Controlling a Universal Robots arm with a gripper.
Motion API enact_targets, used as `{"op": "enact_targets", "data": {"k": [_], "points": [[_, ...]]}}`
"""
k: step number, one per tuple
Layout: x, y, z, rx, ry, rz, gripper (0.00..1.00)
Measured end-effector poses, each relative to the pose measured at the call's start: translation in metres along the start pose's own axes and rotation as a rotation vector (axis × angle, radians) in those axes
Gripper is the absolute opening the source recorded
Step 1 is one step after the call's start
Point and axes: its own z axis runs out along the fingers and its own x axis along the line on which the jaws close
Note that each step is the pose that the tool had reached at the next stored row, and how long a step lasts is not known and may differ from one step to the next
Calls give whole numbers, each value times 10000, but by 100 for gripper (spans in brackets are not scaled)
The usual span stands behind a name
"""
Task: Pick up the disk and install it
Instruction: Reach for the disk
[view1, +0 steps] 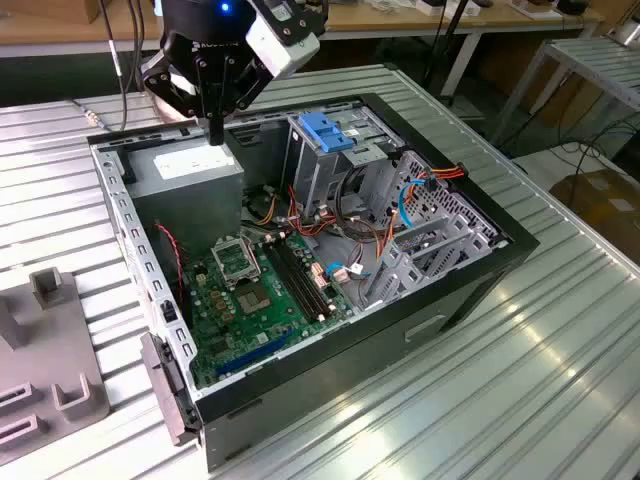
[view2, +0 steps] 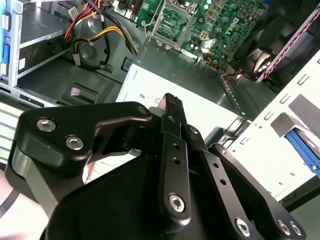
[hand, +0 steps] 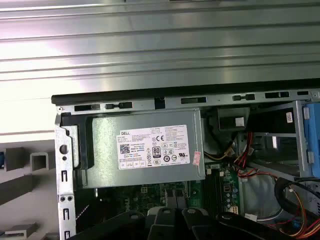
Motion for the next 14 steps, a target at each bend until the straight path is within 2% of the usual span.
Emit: {"op": "enact_targets", "data": {"k": [14], "points": [[74, -5, -2, 0, 0, 0, 10]]}}
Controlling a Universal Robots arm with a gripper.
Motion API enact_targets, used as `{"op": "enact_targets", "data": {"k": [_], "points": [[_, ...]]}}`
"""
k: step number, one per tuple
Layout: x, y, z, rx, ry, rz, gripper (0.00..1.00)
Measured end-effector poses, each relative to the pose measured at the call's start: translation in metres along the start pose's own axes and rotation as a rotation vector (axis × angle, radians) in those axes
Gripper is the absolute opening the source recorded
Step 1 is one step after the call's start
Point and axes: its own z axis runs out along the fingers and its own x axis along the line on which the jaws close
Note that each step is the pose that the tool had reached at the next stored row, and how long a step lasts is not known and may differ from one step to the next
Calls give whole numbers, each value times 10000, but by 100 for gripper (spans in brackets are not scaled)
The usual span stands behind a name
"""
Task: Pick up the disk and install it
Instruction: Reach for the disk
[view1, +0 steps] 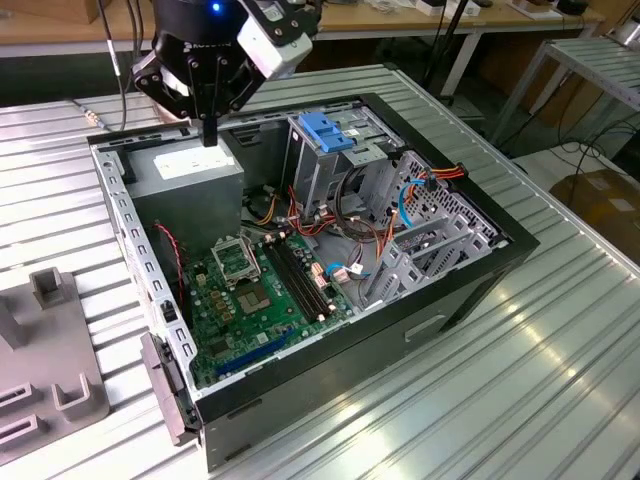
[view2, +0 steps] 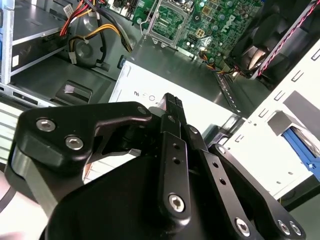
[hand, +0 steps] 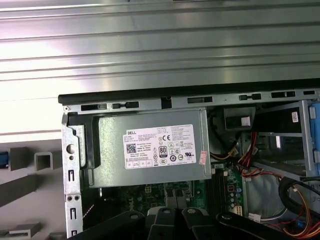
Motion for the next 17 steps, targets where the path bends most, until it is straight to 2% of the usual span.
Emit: {"op": "enact_targets", "data": {"k": [17], "points": [[91, -7, -2, 0, 0, 0, 10]]}}
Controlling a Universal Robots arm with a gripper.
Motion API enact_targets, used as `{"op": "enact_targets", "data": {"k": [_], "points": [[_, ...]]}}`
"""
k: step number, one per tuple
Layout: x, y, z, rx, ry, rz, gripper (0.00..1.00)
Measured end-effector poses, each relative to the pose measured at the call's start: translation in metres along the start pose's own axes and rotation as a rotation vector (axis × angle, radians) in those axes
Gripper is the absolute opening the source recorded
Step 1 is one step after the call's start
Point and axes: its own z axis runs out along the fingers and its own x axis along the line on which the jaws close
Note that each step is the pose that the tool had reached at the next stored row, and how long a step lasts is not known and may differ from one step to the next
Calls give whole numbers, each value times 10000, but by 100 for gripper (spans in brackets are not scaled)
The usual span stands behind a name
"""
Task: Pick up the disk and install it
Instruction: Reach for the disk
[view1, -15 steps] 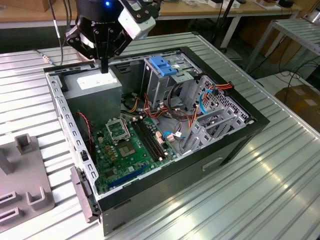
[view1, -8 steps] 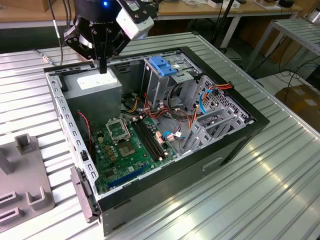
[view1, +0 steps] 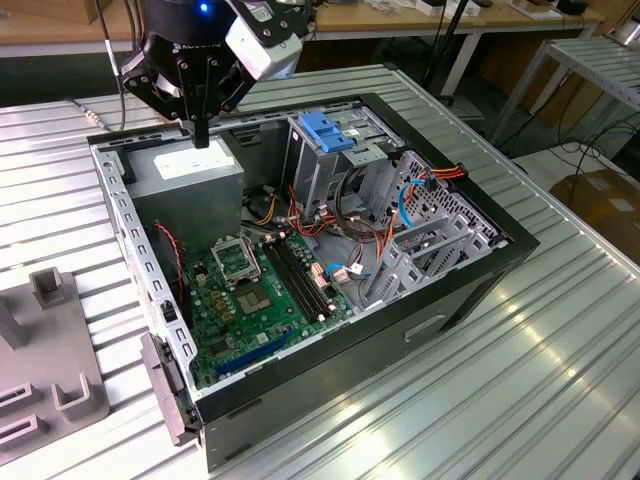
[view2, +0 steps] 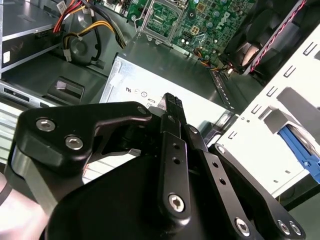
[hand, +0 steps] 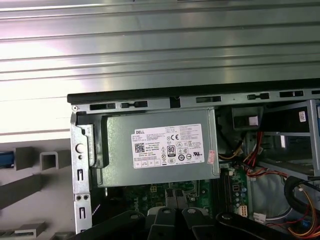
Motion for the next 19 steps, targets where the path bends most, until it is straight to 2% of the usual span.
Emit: {"op": "enact_targets", "data": {"k": [19], "points": [[89, -7, -1, 0, 1, 0, 10]]}}
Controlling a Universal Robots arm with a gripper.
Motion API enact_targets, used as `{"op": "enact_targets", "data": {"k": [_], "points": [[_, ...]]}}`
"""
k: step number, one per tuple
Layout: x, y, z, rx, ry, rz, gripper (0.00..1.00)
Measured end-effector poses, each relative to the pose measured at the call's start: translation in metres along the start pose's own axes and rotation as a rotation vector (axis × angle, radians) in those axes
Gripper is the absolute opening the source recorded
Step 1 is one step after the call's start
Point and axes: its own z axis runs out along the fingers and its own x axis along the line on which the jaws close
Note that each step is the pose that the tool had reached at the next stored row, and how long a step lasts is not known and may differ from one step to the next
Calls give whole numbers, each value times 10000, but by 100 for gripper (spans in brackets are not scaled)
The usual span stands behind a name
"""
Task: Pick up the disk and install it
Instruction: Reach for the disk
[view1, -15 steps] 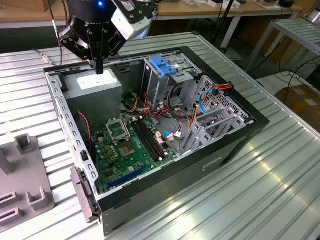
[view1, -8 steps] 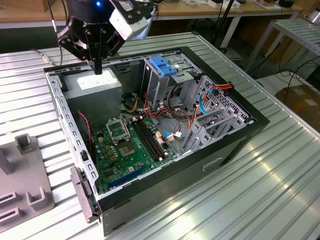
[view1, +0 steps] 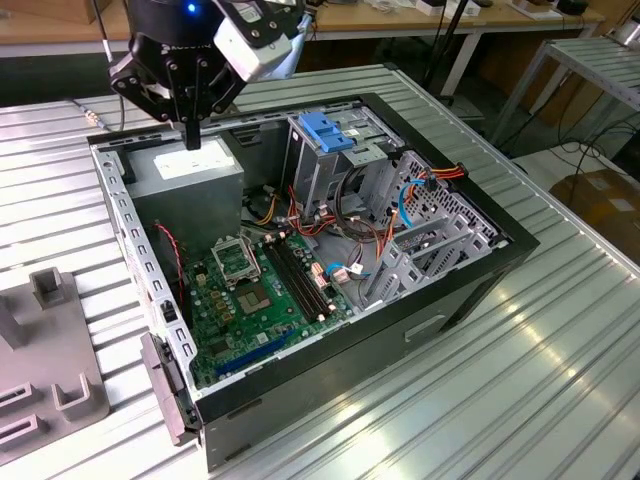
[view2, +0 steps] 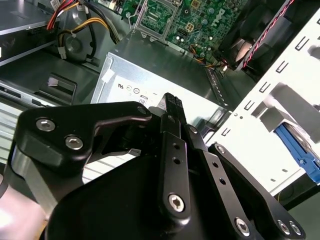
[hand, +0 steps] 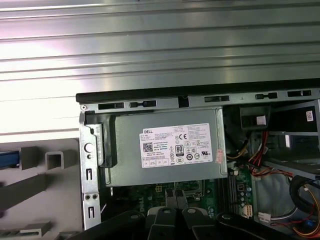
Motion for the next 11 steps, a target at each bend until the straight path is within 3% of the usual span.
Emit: {"op": "enact_targets", "data": {"k": [11], "points": [[48, -4, 0, -1, 0, 0, 10]]}}
